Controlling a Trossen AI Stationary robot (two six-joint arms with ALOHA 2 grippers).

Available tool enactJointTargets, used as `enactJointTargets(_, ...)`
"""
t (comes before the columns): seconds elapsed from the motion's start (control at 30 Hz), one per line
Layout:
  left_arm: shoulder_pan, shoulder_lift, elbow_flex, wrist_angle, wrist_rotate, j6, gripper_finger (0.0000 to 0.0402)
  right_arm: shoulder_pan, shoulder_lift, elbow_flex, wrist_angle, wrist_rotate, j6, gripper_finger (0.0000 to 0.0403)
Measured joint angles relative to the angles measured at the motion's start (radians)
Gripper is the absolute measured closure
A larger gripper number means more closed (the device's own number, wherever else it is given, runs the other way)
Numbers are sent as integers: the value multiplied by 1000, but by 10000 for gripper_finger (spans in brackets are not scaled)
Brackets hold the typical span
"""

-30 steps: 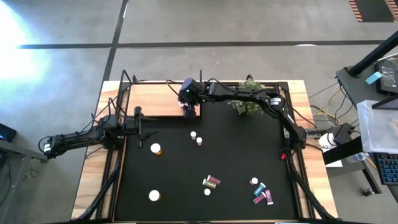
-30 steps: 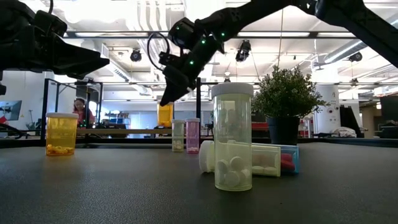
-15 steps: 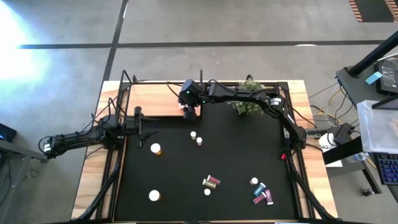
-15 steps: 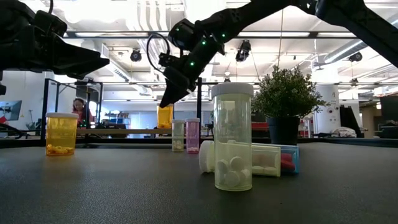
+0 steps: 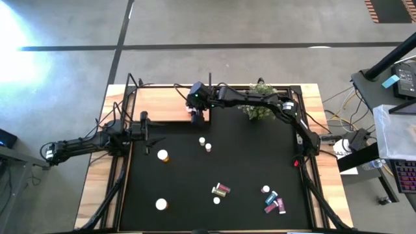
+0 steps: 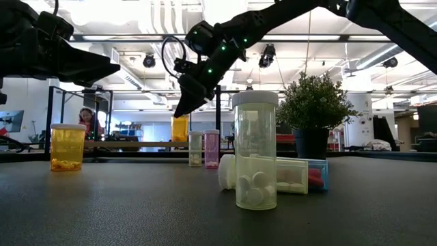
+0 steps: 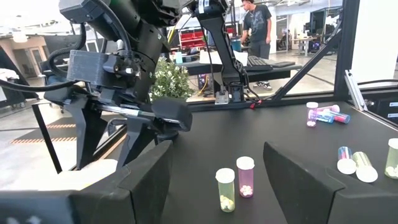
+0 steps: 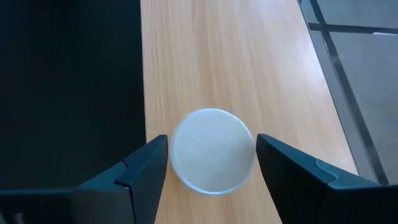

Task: Pick and place medicine bottles onto shelf by color
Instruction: Put the top orange medicine bottle on the shelf

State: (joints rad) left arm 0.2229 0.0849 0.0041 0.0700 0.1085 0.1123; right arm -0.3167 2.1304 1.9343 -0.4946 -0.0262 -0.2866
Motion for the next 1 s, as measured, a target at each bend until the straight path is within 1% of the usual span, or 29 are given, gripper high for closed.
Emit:
enactJointTargets(0.1,0,0,0,0,0,0,166,-9,0,0,2,0,21,160)
enactJointTargets(0.67,0,0,0,0,0,0,166,-82,0,8,6,-3,53,159)
enactJointTargets(1.0,0,0,0,0,0,0,166,-82,0,72,-9,6,57,159)
